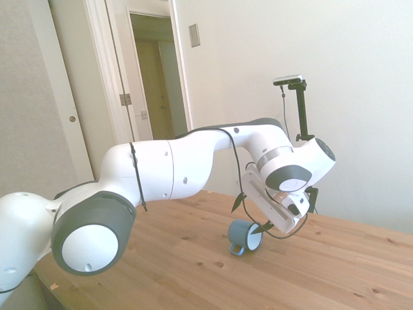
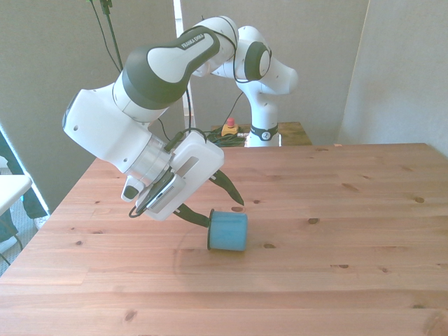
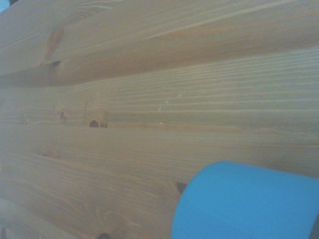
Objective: Flip the mug upright
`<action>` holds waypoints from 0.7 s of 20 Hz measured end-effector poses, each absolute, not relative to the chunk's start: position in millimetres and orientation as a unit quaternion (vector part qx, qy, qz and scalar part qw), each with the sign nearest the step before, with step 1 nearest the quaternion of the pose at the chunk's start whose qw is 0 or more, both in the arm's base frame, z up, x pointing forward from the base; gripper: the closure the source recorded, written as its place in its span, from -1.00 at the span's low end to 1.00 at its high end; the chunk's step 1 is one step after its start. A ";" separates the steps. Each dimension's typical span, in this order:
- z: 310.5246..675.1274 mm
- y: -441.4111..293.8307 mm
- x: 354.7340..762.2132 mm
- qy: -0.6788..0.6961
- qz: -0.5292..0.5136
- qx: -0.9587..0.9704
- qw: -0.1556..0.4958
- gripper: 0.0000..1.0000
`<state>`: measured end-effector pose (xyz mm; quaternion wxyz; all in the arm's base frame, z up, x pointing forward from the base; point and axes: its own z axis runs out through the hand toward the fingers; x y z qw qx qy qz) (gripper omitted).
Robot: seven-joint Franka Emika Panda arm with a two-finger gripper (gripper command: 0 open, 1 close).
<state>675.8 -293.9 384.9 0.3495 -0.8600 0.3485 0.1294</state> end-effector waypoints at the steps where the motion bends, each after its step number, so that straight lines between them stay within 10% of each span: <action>1: 383.5 -293.2 676.2 0.348 0.130 -0.860 0.350 -1.00; 12: 378.0 -268.4 683.6 0.330 0.148 -0.857 0.368 -1.00; 13: 378.0 -267.5 683.9 0.329 0.148 -0.857 0.368 1.00; 14: 377.8 -266.9 684.0 0.328 0.148 -0.856 0.370 1.00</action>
